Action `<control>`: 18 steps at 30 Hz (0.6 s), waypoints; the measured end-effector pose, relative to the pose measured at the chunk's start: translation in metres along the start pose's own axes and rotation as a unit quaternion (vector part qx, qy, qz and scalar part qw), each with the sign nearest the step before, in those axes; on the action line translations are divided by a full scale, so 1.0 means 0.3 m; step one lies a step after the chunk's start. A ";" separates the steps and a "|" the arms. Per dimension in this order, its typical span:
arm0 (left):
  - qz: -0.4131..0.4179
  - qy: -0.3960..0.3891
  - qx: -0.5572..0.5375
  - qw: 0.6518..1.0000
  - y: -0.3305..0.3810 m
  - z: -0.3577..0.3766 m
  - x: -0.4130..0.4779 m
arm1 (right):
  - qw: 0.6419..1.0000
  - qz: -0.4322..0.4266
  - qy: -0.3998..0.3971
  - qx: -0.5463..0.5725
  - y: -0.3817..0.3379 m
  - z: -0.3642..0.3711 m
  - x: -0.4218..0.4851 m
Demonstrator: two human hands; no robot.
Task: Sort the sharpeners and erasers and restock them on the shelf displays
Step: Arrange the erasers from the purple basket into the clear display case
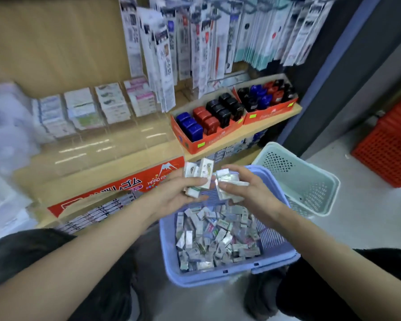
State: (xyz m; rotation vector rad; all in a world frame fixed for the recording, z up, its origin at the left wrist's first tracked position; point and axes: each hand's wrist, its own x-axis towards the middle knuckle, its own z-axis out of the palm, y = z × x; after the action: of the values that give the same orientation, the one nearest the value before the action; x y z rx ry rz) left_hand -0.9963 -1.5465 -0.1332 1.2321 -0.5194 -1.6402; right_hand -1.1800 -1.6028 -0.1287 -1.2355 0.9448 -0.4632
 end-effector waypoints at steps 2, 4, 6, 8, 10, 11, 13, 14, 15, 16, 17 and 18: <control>0.020 -0.004 0.025 0.999 0.062 0.014 -0.043 | 1.000 0.000 -0.001 0.001 -0.064 0.021 -0.011; 0.037 0.004 0.055 0.998 0.101 0.022 -0.078 | 1.000 0.003 -0.009 0.003 -0.113 0.037 -0.017; 0.055 0.007 0.081 0.995 0.129 0.024 -0.108 | 0.999 0.007 -0.035 0.006 -0.147 0.042 -0.018; 0.071 0.002 0.103 0.992 0.150 0.015 -0.125 | 0.997 0.012 -0.069 0.029 -0.166 0.038 -0.008; 0.074 -0.003 0.099 0.992 0.163 -0.005 -0.137 | 0.992 0.025 -0.090 0.086 -0.182 0.041 0.010; 0.075 0.001 0.094 0.993 0.172 -0.013 -0.140 | 0.989 0.028 -0.095 0.109 -0.190 0.045 0.023; 0.082 0.010 0.103 0.991 0.187 -0.027 -0.129 | 0.988 0.023 -0.097 0.121 -0.205 0.049 0.050; 0.086 0.015 0.112 0.990 0.191 -0.037 -0.119 | 0.988 0.020 -0.097 0.118 -0.210 0.051 0.060; 0.091 0.022 0.115 0.989 0.195 -0.043 -0.113 | 0.988 0.021 -0.097 0.116 -0.213 0.053 0.071; 0.097 0.031 0.115 0.988 0.197 -0.052 -0.101 | 0.989 0.022 -0.096 0.111 -0.211 0.052 0.082; 0.100 0.038 0.110 0.988 0.199 -0.058 -0.093 | 0.991 0.025 -0.091 0.100 -0.211 0.052 0.090; 0.103 0.044 0.108 0.988 0.197 -0.064 -0.085 | 0.992 0.031 -0.087 0.082 -0.212 0.054 0.094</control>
State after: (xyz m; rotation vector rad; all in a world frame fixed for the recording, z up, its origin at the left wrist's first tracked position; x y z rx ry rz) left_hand -0.9526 -1.5454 -0.0823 1.3537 -0.7574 -1.3757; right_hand -1.1396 -1.6337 -0.0786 -1.0754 0.7786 -0.3712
